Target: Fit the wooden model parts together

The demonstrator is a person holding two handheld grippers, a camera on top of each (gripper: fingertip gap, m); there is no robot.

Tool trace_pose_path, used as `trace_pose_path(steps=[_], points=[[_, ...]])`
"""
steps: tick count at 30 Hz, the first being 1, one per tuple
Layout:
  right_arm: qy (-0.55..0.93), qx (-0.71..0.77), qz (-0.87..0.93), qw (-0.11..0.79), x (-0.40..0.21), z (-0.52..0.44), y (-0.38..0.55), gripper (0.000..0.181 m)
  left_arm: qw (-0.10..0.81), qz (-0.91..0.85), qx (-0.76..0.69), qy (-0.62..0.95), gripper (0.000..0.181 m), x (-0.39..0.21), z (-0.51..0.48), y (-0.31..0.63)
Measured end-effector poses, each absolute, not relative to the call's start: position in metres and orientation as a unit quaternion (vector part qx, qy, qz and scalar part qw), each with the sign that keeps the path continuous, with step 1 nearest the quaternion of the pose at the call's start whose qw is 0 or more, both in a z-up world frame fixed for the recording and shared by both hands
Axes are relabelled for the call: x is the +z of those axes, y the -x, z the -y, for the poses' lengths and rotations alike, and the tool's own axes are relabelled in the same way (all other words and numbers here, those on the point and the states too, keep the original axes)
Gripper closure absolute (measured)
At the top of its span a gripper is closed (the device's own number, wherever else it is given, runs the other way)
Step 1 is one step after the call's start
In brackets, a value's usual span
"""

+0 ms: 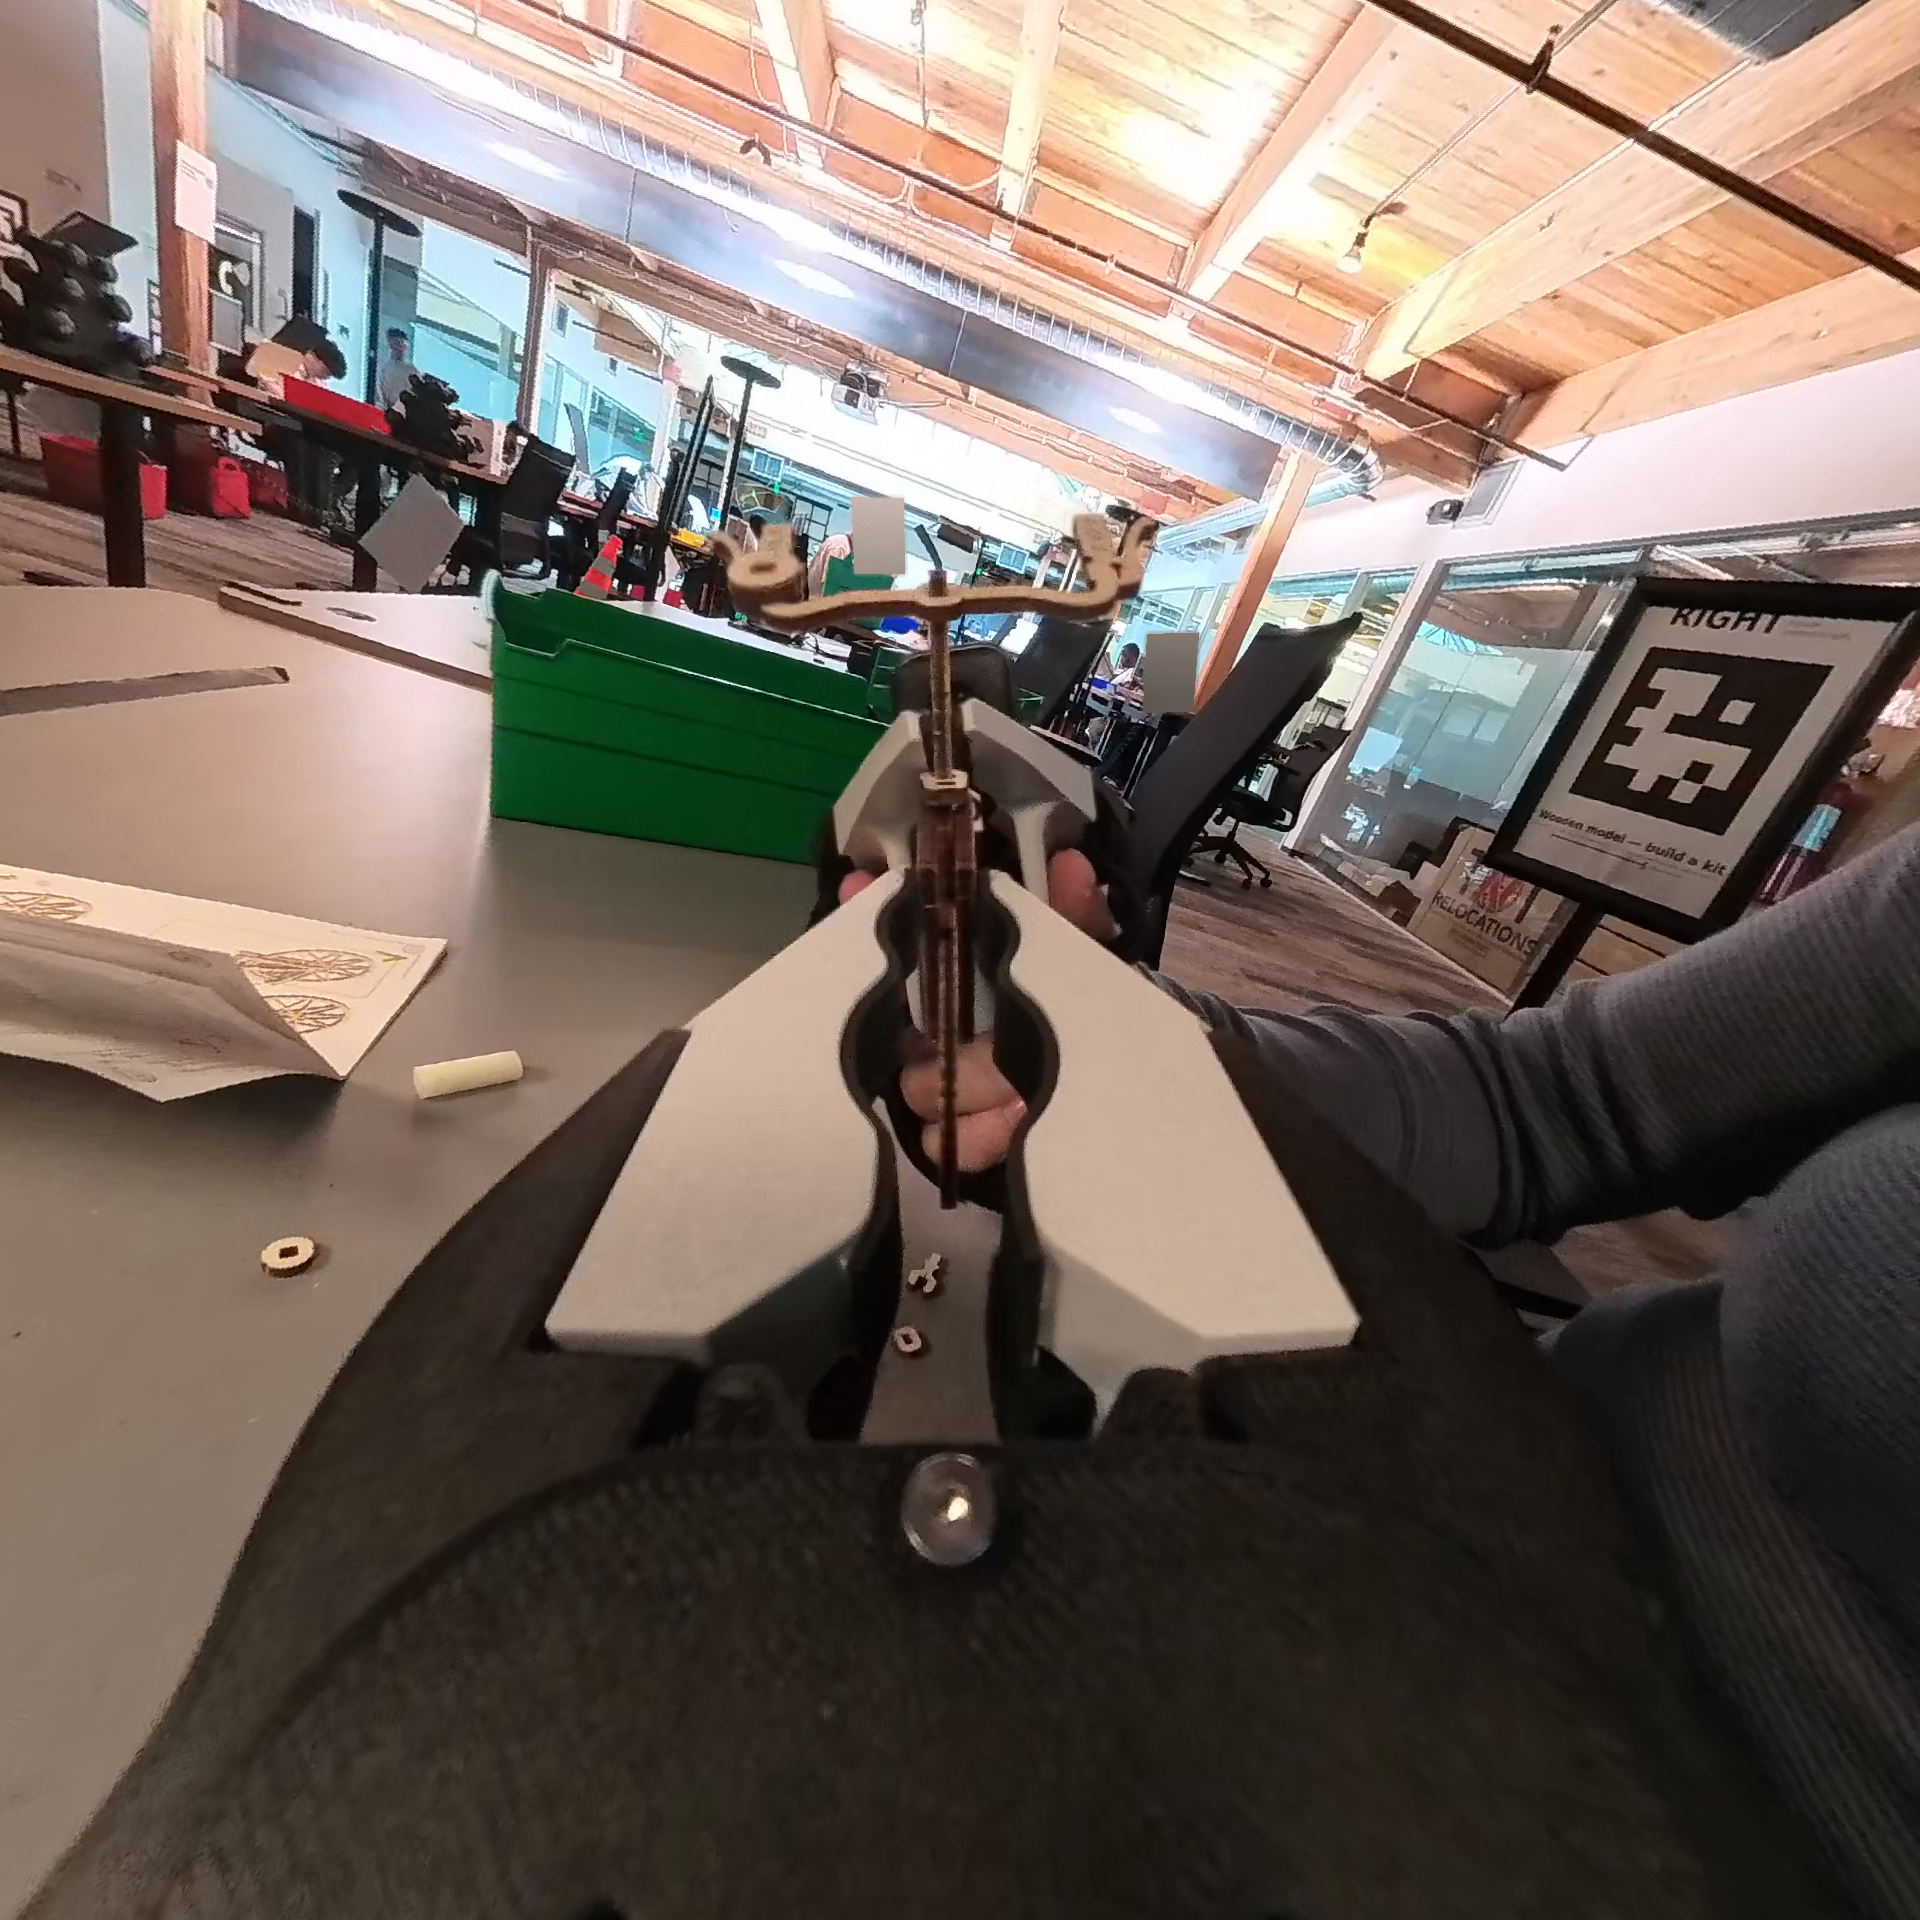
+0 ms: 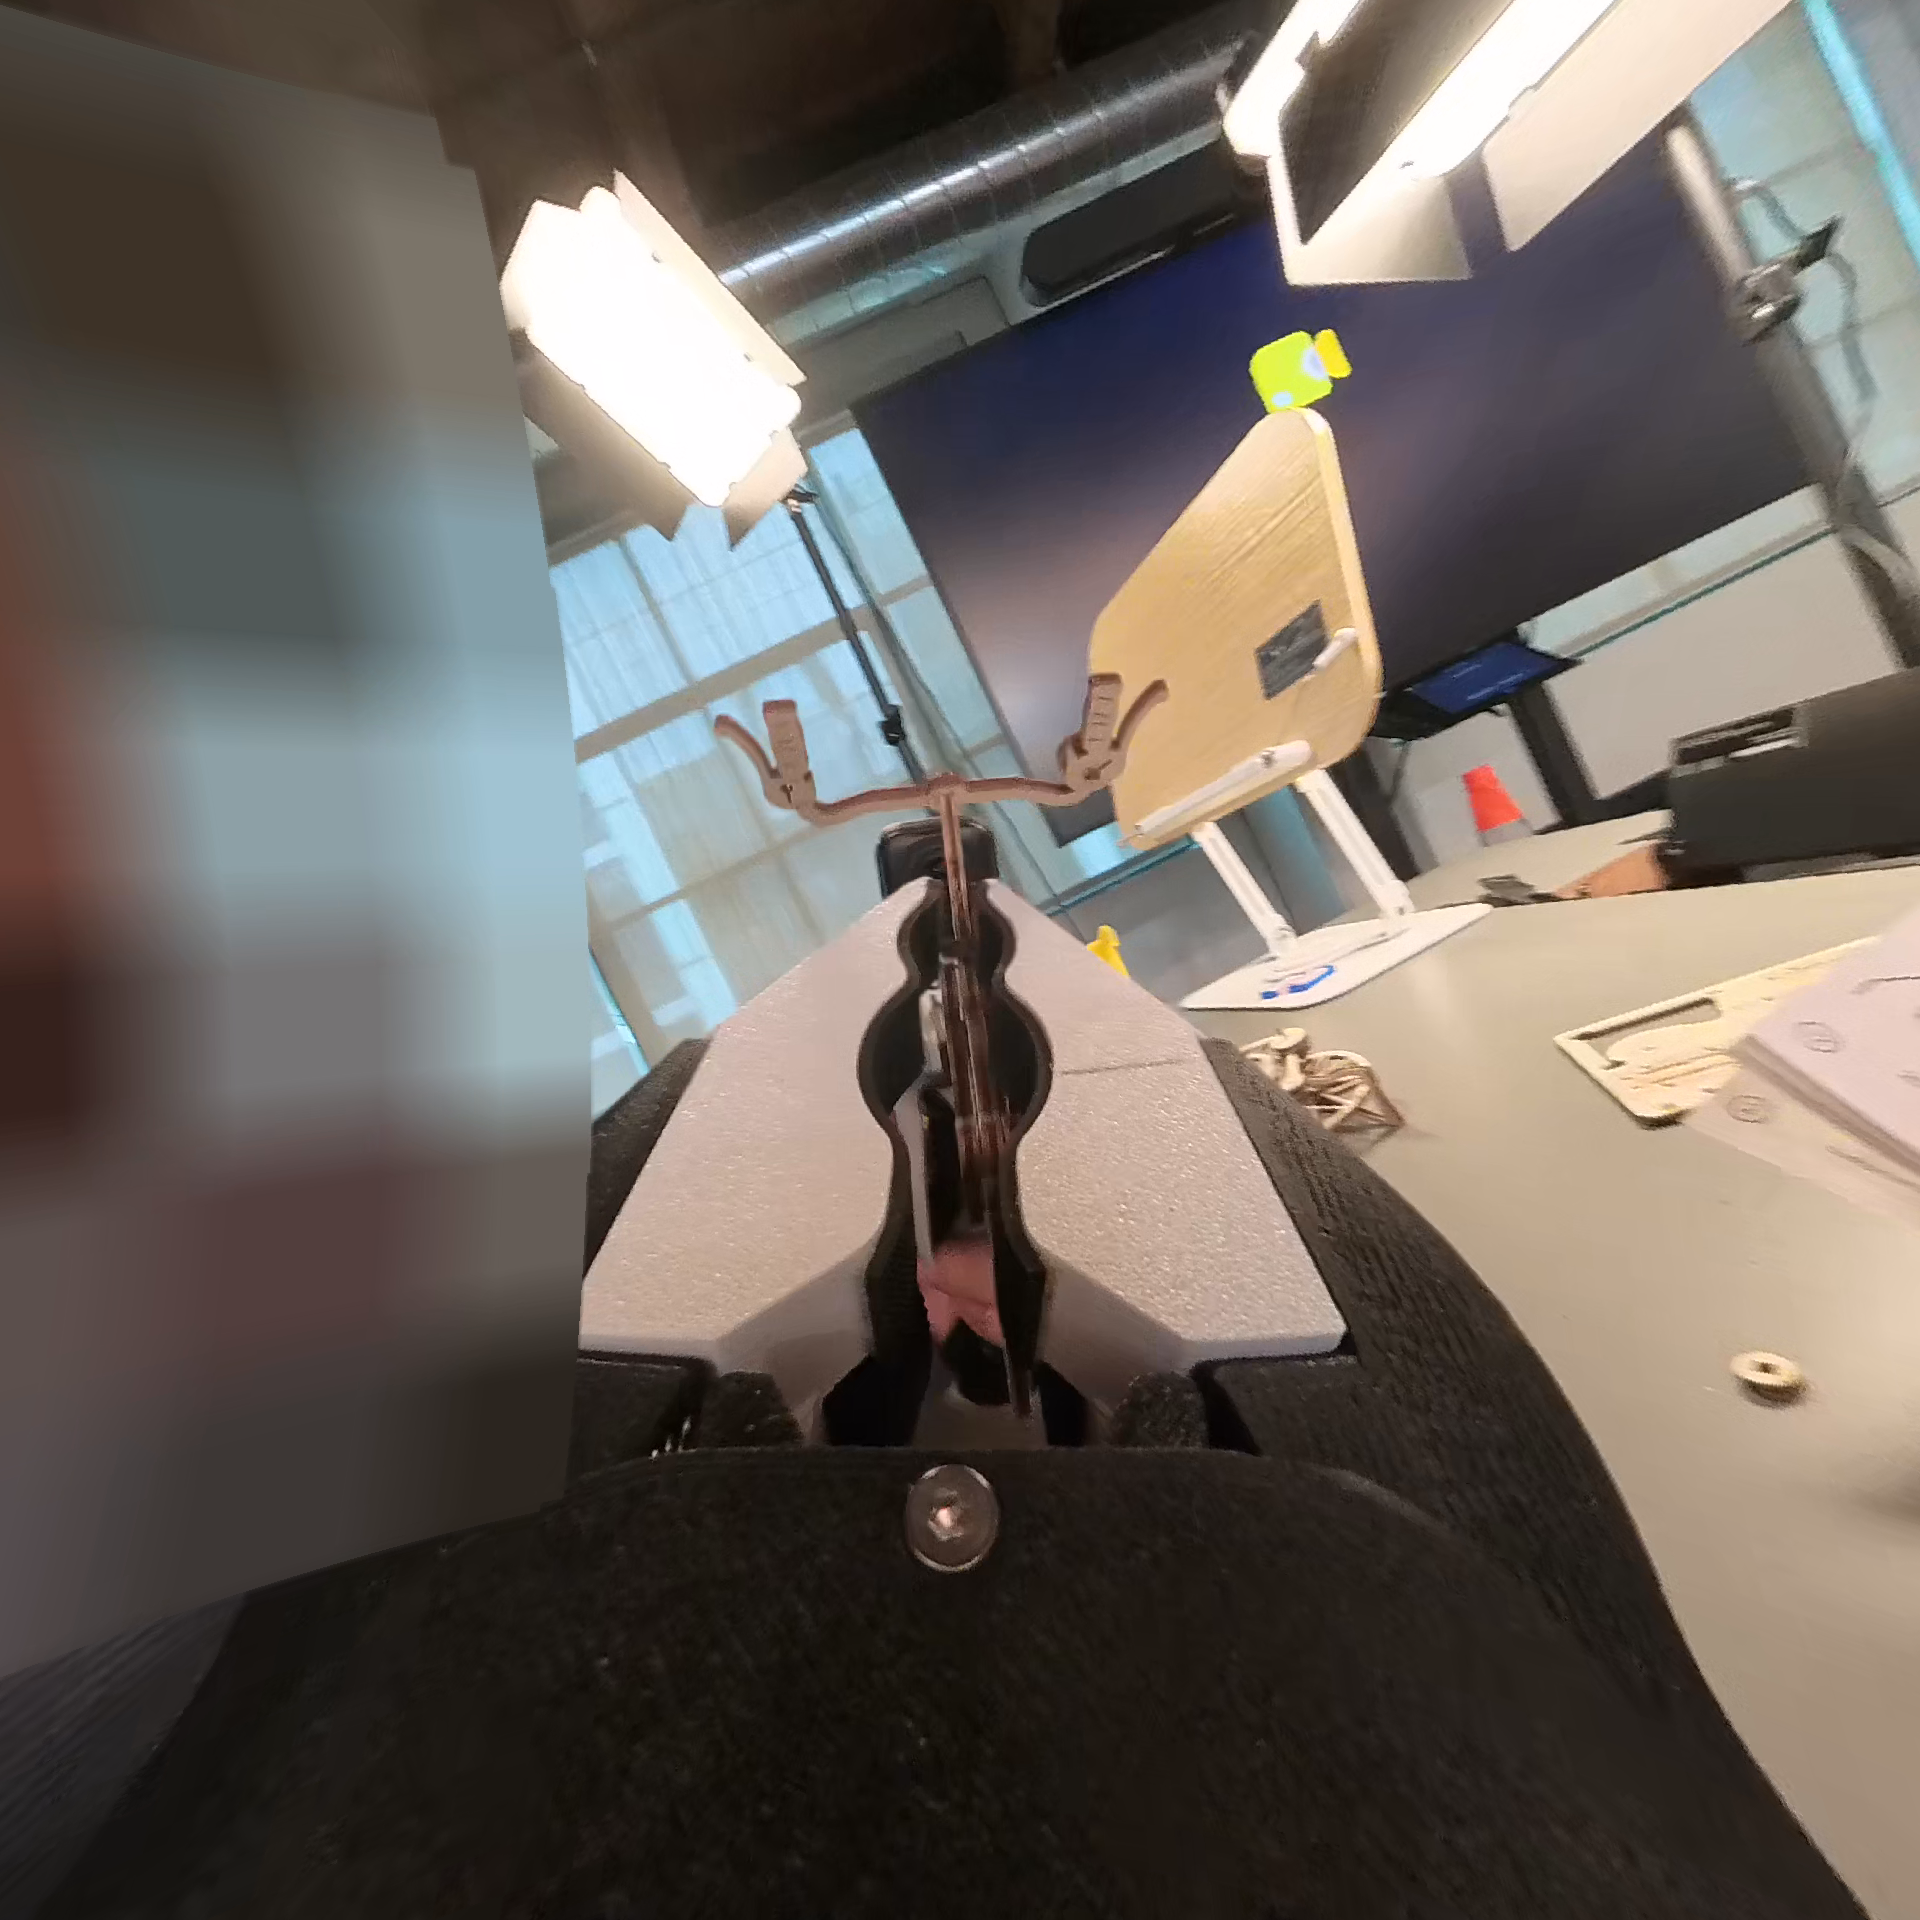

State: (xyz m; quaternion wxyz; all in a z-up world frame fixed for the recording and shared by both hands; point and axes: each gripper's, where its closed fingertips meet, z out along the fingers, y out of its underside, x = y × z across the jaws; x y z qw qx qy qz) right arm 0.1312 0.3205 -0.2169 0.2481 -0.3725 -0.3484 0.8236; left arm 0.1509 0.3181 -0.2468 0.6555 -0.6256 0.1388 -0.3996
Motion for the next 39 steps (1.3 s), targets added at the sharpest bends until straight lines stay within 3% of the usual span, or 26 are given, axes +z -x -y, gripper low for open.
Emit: trace_pose_path(steps=[7, 13, 15, 33, 39], points=[[0.402, 0.771, 0.363, 0.336, -0.223, -0.348, -0.144, 0.155, 0.677, -0.101, -0.387, 0.618, 0.173, -0.241, -0.321, -0.128], [0.427, 0.457, 0.461, 0.63, -0.243, -0.405, -0.17, 0.152, 0.684, -0.082, -0.383, 0.615, 0.173, -0.247, -0.325, -0.113], [0.421, 0.403, 0.449, 0.677, -0.243, -0.413, -0.177, 0.157, 0.683, -0.076, -0.394, 0.611, 0.173, -0.248, -0.325, -0.111], [0.403, 0.472, 0.51, 0.595, -0.236, -0.372, -0.159, 0.147, 0.665, -0.07, -0.467, 0.578, 0.173, -0.242, -0.319, -0.113], [0.261, 0.149, 0.619, 0.725, -0.219, -0.366, -0.158, 0.15, 0.588, -0.049, -0.638, 0.494, 0.173, -0.221, -0.303, -0.126]])
